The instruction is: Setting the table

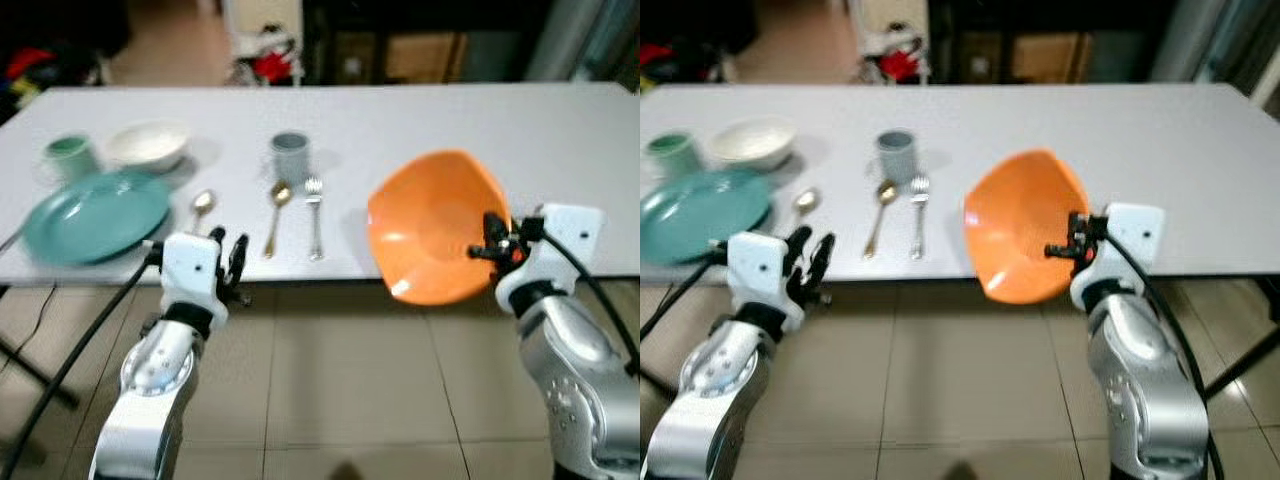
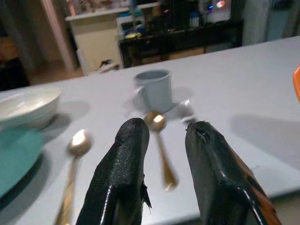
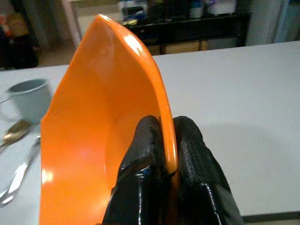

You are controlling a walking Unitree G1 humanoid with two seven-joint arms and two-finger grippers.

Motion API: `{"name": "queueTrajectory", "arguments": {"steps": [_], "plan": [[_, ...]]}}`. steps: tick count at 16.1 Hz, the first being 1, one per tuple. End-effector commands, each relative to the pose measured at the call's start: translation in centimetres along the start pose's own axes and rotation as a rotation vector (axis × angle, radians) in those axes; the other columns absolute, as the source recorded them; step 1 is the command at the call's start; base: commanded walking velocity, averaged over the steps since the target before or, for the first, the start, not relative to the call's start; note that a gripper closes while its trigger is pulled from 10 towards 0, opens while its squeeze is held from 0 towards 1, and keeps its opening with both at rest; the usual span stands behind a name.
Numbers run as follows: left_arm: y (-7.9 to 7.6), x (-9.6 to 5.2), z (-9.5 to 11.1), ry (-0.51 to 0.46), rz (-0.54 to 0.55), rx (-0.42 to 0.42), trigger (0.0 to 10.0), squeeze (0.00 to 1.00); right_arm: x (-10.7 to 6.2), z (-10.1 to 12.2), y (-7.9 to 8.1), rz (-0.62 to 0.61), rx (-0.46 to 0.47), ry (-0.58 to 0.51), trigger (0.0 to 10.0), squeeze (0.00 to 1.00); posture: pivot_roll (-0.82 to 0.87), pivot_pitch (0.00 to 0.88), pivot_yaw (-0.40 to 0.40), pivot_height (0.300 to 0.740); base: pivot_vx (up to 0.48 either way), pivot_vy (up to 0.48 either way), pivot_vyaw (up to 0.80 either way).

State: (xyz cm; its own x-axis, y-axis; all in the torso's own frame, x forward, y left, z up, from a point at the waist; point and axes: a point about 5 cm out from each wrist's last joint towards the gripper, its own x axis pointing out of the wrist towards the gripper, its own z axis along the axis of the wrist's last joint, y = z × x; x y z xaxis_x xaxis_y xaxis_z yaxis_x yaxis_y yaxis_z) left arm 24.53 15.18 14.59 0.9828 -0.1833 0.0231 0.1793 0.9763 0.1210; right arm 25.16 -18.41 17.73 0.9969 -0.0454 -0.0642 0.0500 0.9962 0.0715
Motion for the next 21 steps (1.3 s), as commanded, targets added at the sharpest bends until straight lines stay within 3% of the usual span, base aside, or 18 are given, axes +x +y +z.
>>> {"name": "queueTrajectory", "arguments": {"steps": [1,7,13,15,16,21], "plan": [[-0.4,0.2,0.3,-0.011,-0.016,0.003,10.0,0.0,0.1,0.7,-0.7,-0.022,0.008,-0.041,10.0,0.0,-0.09,0.0,0.043,0.74,0.341,0.0,0.0],[-0.2,0.3,0.4,-0.013,-0.025,0.018,10.0,0.0,0.3,0.4,-0.5,0.002,0.065,-0.024,10.0,0.0,-0.08,0.0,0.042,0.74,0.339,0.0,0.0],[-0.6,0.7,0.5,-0.018,-0.048,0.013,10.0,0.0,1.8,0.3,-0.5,0.02,0.151,0.036,10.0,0.0,-0.09,0.0,0.036,0.74,0.312,0.0,0.0],[-1.4,0.5,0.4,-0.002,-0.134,-0.021,10.0,0.0,2.2,-0.6,-0.9,0.017,0.167,0.139,10.0,0.0,-0.08,0.0,0.034,0.74,0.0,0.0,0.0],[-1.7,0.4,0.3,0.009,-0.179,-0.012,10.0,0.0,2.5,-1.1,-1.1,0.01,0.194,0.186,10.0,0.0,-0.08,0.0,0.035,0.74,0.0,0.0,0.0],[-1.5,-0.4,-0.6,0.103,-0.381,0.02,10.0,0.0,4.6,-2.3,-2.5,-0.013,0.509,0.334,10.0,0.0,-0.08,0.0,0.044,0.74,0.0,0.0,0.0]]}}
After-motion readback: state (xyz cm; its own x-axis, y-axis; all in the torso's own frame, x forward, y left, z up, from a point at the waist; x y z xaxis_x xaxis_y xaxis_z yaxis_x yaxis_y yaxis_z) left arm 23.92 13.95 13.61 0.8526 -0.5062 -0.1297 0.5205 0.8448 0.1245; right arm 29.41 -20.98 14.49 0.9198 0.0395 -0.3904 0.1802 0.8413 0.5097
